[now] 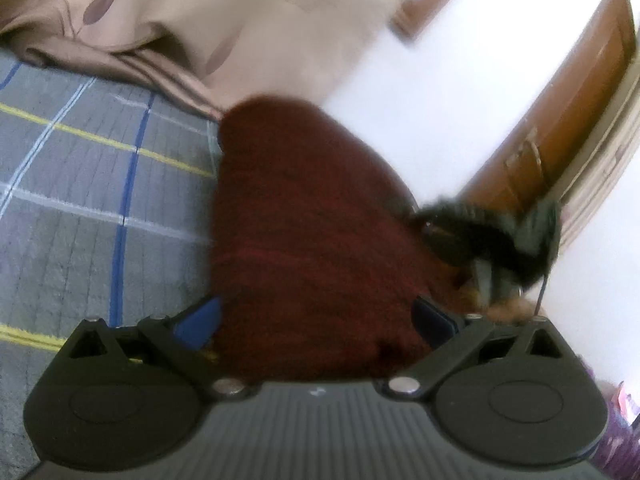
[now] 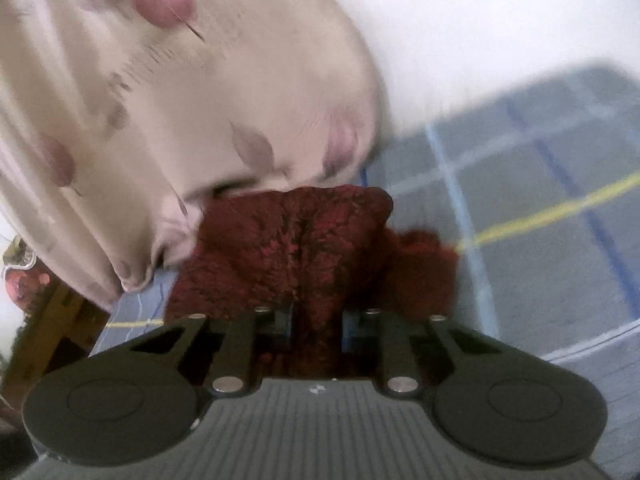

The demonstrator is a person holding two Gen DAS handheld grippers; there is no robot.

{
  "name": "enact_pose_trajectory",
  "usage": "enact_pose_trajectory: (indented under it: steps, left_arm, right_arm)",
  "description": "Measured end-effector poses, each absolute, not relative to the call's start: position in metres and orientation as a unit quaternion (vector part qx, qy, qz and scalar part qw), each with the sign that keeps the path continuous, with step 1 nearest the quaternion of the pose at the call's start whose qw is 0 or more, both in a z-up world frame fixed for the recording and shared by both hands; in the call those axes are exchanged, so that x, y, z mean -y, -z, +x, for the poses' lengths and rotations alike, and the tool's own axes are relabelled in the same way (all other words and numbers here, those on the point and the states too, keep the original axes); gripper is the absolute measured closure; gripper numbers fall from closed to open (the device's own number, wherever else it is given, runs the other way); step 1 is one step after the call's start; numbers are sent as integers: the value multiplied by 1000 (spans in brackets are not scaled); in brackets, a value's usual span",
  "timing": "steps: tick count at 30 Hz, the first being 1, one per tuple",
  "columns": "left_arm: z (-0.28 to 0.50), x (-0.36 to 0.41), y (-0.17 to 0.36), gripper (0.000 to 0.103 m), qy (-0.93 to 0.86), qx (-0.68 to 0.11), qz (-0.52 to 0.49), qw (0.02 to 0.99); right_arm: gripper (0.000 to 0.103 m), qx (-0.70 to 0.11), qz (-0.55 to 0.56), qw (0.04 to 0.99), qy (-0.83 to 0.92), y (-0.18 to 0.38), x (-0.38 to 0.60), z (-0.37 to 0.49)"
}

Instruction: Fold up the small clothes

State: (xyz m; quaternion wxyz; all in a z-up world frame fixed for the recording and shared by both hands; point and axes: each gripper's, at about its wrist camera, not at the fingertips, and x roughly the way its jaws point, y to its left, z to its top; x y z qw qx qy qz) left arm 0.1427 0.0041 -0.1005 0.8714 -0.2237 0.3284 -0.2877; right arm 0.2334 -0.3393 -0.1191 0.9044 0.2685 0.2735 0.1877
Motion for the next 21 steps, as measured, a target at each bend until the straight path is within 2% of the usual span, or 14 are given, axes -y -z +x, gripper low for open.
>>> enact_pose_trajectory:
  steps: [2,4,8,9,11,12,13,14,16,21]
  left_arm:
    - [146,-2,99,1,286,-330,-214,874]
    - [150,1,98,1,285,-335,-204,875]
    - [154,3,95,1,272,-332,-193,882]
    - [157,2,92,1,272,-329,-193,883]
    - [162,-2,85,1,269,-320,-193,888]
    - [167,-4,81,1,269,-317,-193,889]
    - [174,-6,79,1,273,-318,-193,887]
    - [181,-8,78,1,276,-323,-195,884]
    - [199,-13,78,1,288,-330,-210,874]
    - [245,-7,91,1,338,-358,-208,845]
  right_arm:
    - [80,-244,274,917,-160,122,351,211]
    - [80,-255,249,924,-138,135,354,206]
    - [75,-265,283,909,-152,154,361,214]
    - [71,-263,286,909,-152,153,362,214]
    - [44,-264,288,907,-154,149,360,214]
    - [35,-265,293,905,-158,147,360,213]
    - [19,-261,295,905,-159,145,360,211]
    - [10,-254,293,909,-156,142,360,206]
    - [2,-254,283,911,-159,137,364,199]
    - [2,-294,275,898,-178,143,367,203]
